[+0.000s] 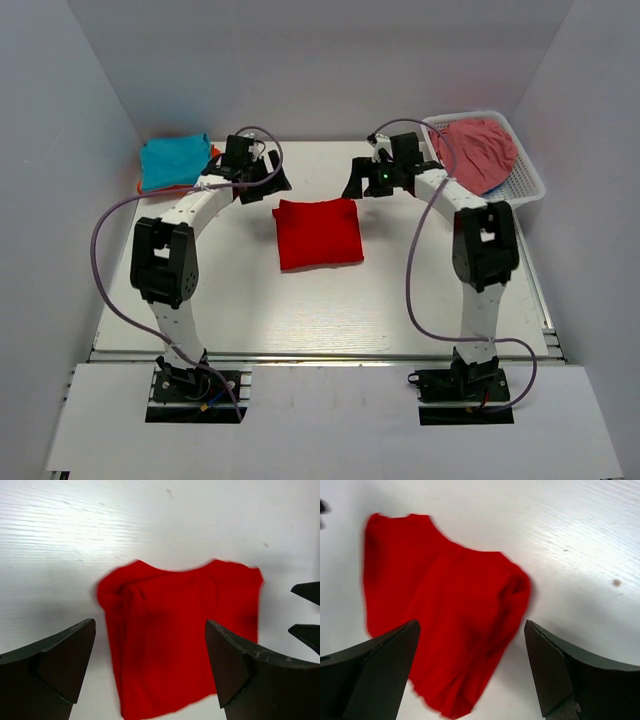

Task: Fold and stack the t-shirts
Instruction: Fold the long partially folded tshirt into a neat square, then smooth out wrinkles on the folded tshirt

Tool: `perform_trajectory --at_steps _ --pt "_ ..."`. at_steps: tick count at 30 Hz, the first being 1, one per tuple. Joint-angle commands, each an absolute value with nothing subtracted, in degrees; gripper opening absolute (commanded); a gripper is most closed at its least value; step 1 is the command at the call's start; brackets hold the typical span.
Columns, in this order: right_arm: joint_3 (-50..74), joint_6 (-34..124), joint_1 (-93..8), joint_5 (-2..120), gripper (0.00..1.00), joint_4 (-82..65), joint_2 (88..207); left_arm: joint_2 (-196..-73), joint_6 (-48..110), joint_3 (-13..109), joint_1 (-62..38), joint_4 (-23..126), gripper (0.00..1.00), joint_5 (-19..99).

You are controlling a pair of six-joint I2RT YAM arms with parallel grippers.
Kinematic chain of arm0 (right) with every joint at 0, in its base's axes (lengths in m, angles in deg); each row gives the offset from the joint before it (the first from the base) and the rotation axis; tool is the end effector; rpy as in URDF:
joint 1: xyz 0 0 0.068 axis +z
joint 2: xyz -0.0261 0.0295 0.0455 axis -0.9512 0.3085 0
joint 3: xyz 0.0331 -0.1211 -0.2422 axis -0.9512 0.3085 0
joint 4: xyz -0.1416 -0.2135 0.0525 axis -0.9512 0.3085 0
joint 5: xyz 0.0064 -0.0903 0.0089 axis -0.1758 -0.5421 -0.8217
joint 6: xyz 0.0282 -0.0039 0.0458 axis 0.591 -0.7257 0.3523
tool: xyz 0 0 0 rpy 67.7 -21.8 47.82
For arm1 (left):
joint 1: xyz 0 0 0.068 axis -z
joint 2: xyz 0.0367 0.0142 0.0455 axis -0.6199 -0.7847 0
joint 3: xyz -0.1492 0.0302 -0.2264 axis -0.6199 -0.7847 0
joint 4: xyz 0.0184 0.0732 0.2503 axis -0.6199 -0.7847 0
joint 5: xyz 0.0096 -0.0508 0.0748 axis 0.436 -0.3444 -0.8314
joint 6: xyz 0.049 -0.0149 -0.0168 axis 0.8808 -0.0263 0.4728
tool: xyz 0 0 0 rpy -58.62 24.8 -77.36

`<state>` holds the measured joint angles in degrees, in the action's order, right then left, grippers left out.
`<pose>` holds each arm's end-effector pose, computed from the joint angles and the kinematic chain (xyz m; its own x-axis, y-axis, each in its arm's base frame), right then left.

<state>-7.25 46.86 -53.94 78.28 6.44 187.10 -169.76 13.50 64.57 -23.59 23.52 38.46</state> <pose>0.4523 0.1644 0.2195 -0.7084 -0.0867 -0.7004 -0.4946 0.7690 0.4050 0.4210 -0.1149 0.2436 -0.7875 -0.2867 -0.5456 -0.0569 0.9153 -0.3988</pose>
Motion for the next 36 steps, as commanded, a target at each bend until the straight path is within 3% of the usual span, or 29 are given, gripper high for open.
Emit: perform_trajectory --at_steps 1,6,15,21,25,31,36 --pt "0.1 48.8 -53.7 83.8 0.9 0.4 176.0 -163.2 14.1 59.3 -22.1 33.4 1.0 47.9" --pt "4.9 51.1 -53.5 91.5 0.9 -3.9 173.2 -165.4 13.5 57.2 -21.0 37.8 1.0 54.1" --pt "-2.2 58.7 -53.0 101.6 0.9 -11.5 187.9 -176.7 14.3 60.8 -21.9 37.2 1.0 55.9" --pt "-0.3 64.0 -55.1 92.5 0.9 -17.3 195.8 -183.0 14.8 59.9 -22.9 36.2 1.0 52.3" --pt "-2.2 64.9 -56.1 93.2 0.9 -15.4 202.2 -185.1 14.8 58.6 -23.5 37.0 1.0 54.7" --pt "-1.6 60.5 -56.9 88.6 0.9 -10.7 197.2 -181.5 16.0 56.0 -25.3 38.4 1.0 54.8" --pt "-7.9 52.4 -56.1 90.1 0.9 -0.1 190.9 -177.9 22.2 63.4 -25.3 39.9 1.0 62.2"
